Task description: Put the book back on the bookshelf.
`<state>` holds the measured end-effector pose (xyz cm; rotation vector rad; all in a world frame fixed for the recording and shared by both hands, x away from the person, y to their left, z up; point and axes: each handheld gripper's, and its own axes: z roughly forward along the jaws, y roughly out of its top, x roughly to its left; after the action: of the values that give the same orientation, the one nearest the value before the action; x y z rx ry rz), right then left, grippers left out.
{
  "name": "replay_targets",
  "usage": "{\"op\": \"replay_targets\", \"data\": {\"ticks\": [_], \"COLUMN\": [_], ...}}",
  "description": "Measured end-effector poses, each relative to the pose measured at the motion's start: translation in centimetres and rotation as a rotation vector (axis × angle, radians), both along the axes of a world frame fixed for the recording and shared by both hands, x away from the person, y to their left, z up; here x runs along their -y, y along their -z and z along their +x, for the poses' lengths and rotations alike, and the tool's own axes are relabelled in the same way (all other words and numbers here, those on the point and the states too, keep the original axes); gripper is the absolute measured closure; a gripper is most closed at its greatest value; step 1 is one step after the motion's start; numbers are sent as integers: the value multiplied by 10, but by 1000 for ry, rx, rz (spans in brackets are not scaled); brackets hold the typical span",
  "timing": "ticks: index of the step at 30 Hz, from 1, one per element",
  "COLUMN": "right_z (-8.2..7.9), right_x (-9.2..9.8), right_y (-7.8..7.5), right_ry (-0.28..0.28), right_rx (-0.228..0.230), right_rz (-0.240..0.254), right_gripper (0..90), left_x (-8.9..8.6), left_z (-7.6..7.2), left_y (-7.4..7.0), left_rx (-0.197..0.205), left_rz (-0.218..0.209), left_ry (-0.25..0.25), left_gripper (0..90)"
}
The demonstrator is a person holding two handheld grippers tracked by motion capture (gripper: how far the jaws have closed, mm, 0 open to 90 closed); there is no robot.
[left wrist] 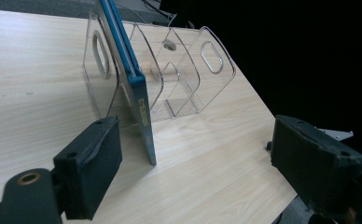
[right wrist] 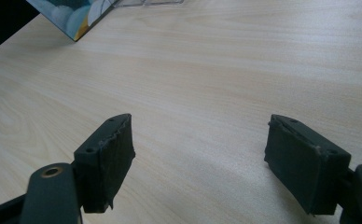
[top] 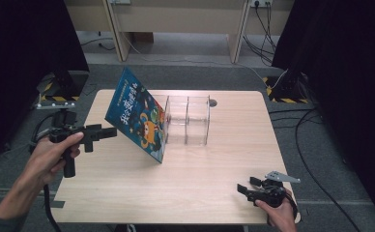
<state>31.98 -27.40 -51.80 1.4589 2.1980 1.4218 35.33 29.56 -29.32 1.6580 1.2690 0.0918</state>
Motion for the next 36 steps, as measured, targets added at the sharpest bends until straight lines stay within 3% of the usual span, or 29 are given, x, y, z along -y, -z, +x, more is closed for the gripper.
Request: {"op": "replay_targets", "data": {"ticks": [17,22,29,36], "right_z": [1,1,2,2], "right_x": [3,3,3,3], "right_y": [-1,0,0,0], "right_ry": [19,17,21,20], "right_rx": [8,3,-8,-7], "right_rz": [-47,-50,-47,-52], "right_gripper": [232,217,201,188], "left_x": [0,-1,1,3], "left_z": [-18,-23,-29,-32], "left_y": [37,50,64,80], "left_rx": [25,47,70,68], "left_rz": [-55,-5,25,47], "left_ry": [51,51,70,94], "left_gripper": [157,157,157,157]}}
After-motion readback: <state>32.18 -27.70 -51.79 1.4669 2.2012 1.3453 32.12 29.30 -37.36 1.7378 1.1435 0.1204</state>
